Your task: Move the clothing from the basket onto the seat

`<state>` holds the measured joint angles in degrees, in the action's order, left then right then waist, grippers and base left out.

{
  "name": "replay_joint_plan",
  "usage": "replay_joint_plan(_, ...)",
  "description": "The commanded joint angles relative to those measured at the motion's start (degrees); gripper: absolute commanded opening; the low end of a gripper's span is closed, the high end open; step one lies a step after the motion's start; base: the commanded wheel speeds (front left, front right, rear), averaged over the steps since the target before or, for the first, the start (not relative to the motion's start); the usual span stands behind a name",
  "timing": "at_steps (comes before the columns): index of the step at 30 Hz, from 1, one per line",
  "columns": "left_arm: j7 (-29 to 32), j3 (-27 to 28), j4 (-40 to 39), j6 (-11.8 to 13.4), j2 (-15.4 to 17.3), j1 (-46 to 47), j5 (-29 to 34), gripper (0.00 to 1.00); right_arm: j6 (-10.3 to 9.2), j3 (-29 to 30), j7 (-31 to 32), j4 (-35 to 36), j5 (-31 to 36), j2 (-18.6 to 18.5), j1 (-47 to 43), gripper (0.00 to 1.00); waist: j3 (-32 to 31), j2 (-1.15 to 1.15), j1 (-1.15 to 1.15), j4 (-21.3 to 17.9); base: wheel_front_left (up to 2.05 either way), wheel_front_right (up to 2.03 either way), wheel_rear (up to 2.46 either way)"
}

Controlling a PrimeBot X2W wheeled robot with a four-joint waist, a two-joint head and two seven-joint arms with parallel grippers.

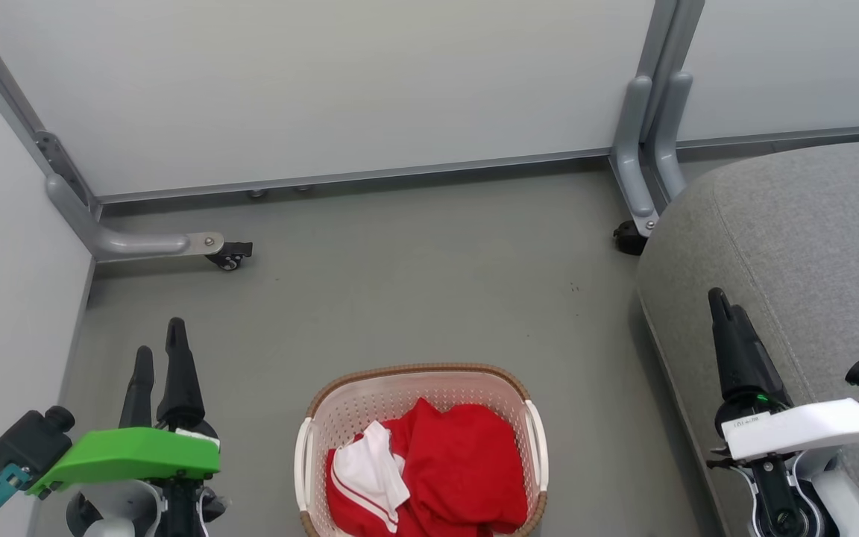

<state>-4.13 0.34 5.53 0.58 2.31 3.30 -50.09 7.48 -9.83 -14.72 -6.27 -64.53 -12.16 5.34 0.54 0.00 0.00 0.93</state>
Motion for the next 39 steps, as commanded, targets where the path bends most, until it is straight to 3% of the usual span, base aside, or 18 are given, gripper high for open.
replay_joint_plan(1,-0.57,-0.26,-0.96,0.27,0.42,0.98,1.93,1.00,0.01,0.90,-0.19,0.51,2.63,-0.03,0.44,1.00,-0.05,0.00,0.00,0.07,0.00,0.00,0.00)
replay_joint_plan(19,-3.65,-2.59,0.70,0.49,0.52,0.13,16.41,1.00,0.01,4.01,-0.26,-0.78,18.85,2.69,-0.57,1.00,-0.38,0.00,0.00,0.58,0.00,0.00,0.00)
replay_joint_plan(39,-6.48,-4.35,0.85,0.37,0.62,0.23,28.41,1.00,0.01,6.78,-0.34,-1.40,34.02,5.23,-0.85,1.00,-0.27,0.00,0.00,1.07,0.00,0.00,0.00)
